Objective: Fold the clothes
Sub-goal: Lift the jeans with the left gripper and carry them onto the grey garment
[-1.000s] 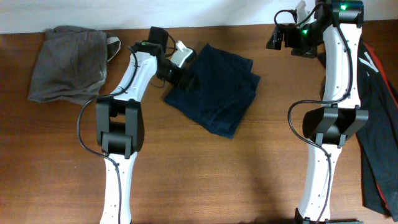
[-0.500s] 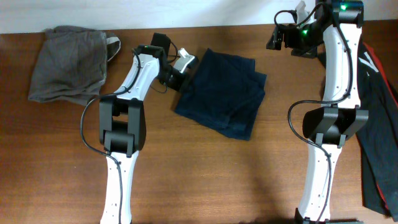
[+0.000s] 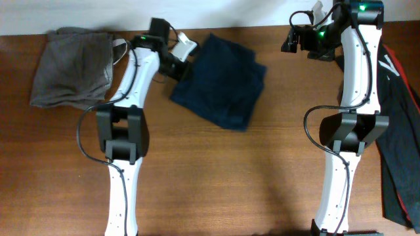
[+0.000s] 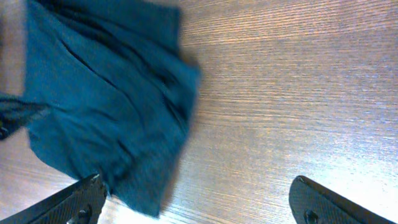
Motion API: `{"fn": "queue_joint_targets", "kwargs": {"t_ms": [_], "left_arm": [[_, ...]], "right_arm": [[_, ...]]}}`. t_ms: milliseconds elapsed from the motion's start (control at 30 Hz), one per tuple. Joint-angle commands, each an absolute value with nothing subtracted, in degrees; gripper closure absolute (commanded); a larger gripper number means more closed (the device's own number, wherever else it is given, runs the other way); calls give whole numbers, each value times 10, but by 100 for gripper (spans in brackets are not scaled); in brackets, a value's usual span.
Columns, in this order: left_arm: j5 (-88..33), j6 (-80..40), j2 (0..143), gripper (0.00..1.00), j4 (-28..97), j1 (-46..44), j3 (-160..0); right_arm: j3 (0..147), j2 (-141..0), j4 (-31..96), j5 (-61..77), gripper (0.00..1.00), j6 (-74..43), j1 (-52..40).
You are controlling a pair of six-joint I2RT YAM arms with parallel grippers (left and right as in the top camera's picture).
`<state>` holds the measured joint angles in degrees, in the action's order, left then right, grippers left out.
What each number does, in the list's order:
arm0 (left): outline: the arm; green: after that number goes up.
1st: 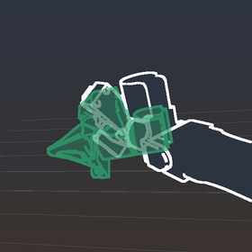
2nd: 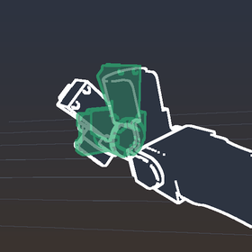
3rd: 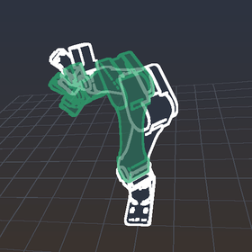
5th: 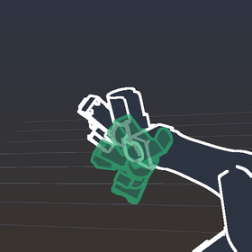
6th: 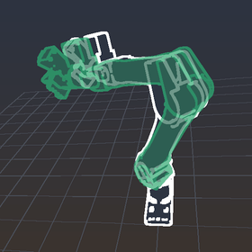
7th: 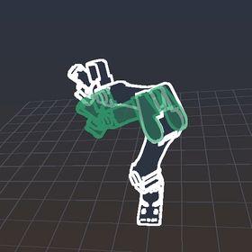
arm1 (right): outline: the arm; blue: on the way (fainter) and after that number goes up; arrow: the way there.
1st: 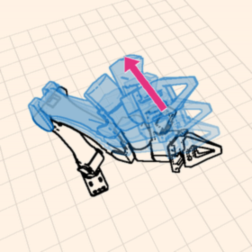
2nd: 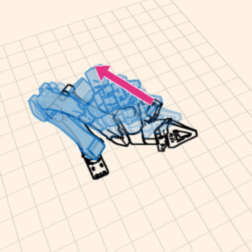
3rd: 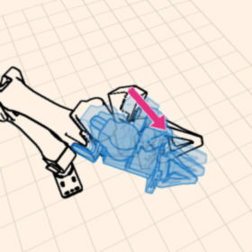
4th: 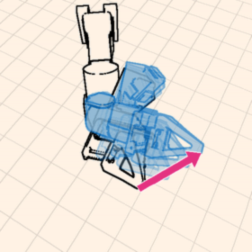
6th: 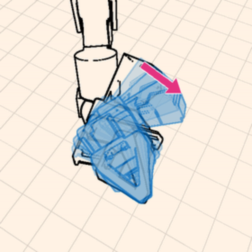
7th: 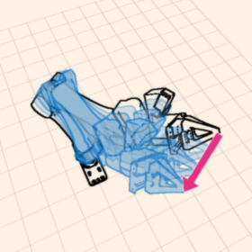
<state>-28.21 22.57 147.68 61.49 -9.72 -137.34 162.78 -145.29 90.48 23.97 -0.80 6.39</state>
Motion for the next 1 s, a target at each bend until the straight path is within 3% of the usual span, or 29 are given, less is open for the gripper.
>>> {"fn": "queue_joint_targets", "kwargs": {"t_ms": [0, 767, 967], "left_arm": [[-221, 228, 1484, 99, 626, -57, -1423], [-161, 229, 1484, 99, 731, 47, -1620], [-90, 229, 1484, 99, 758, 57, -1664]], "right_arm": [[1639, -1444, 908, 233, 2, -2, 61], [1639, -1444, 915, 232, 1, -2, 61], [1639, -1444, 915, 233, 1, -2, 61]]}}
